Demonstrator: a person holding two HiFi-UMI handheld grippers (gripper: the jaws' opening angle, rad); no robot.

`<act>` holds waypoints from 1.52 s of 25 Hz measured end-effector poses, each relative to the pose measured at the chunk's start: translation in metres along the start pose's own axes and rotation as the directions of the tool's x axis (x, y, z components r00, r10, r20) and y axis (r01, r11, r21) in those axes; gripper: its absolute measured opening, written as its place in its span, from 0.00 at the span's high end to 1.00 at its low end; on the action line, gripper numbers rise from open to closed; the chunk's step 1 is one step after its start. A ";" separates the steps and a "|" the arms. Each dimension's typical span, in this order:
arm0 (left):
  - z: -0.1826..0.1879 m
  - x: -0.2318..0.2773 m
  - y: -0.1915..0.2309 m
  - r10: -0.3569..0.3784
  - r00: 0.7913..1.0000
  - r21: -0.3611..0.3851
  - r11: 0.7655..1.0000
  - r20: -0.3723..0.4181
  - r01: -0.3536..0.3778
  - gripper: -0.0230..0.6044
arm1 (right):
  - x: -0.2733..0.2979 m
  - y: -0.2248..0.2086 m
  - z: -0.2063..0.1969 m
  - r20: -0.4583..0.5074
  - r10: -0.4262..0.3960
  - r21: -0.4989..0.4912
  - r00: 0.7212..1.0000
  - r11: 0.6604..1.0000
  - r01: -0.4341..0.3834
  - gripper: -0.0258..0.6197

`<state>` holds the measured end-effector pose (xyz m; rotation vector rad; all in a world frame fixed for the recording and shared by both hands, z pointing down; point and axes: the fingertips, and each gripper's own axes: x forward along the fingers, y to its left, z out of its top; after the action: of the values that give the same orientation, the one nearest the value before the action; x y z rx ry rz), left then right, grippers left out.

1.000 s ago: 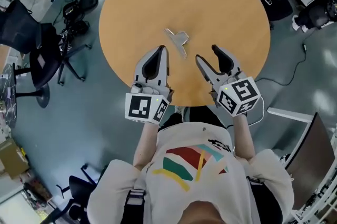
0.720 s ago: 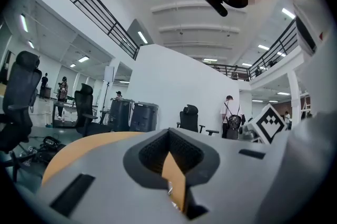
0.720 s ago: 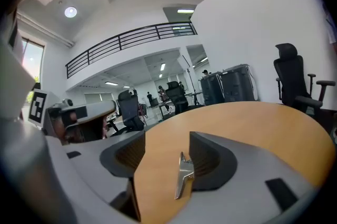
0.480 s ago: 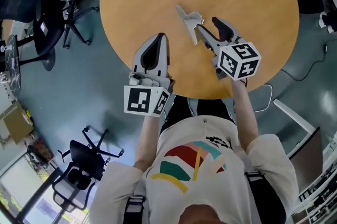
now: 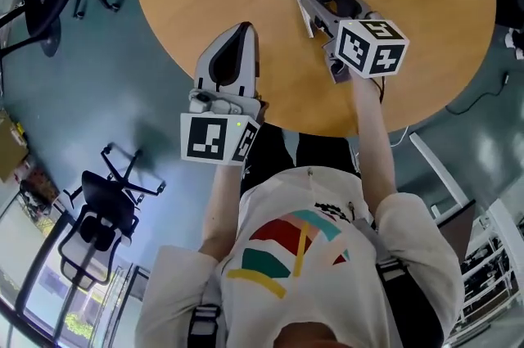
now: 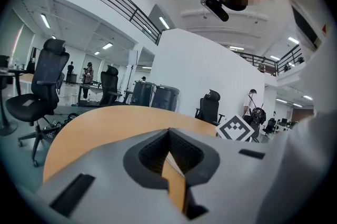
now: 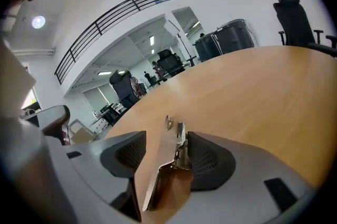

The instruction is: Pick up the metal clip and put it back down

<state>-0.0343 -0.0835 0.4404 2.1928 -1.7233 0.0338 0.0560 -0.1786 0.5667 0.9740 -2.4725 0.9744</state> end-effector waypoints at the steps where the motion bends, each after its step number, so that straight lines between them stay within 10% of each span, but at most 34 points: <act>1: -0.003 -0.002 0.003 0.011 1.000 -0.008 1.000 -0.004 -0.011 0.89 | 0.006 0.001 0.000 -0.027 -0.012 -0.025 1.000 1.000 0.011 0.56; 3: -0.006 -0.005 0.010 0.030 1.000 -0.023 0.999 -0.007 -0.030 0.89 | 0.016 0.003 -0.004 -0.083 -0.058 -0.079 0.995 0.996 0.052 0.59; 4: -0.007 -0.007 0.013 0.037 0.999 -0.030 0.999 -0.007 -0.037 0.89 | 0.020 0.004 -0.006 -0.098 -0.081 -0.110 0.992 0.991 0.070 0.76; 23: 0.035 -0.034 0.025 0.073 0.995 0.014 0.997 0.069 -0.074 0.89 | -0.044 0.073 0.055 0.125 -0.018 -0.189 0.992 0.981 0.042 0.81; 38: 0.220 -0.053 -0.078 -0.248 0.900 0.154 0.967 0.359 0.206 0.89 | -0.265 0.194 0.192 0.544 0.033 -0.304 0.838 0.939 0.160 0.81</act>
<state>-0.0173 -0.0810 0.2021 2.6065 -1.6659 -0.3829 0.1056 -0.0795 0.2028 1.3404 -2.8936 0.2306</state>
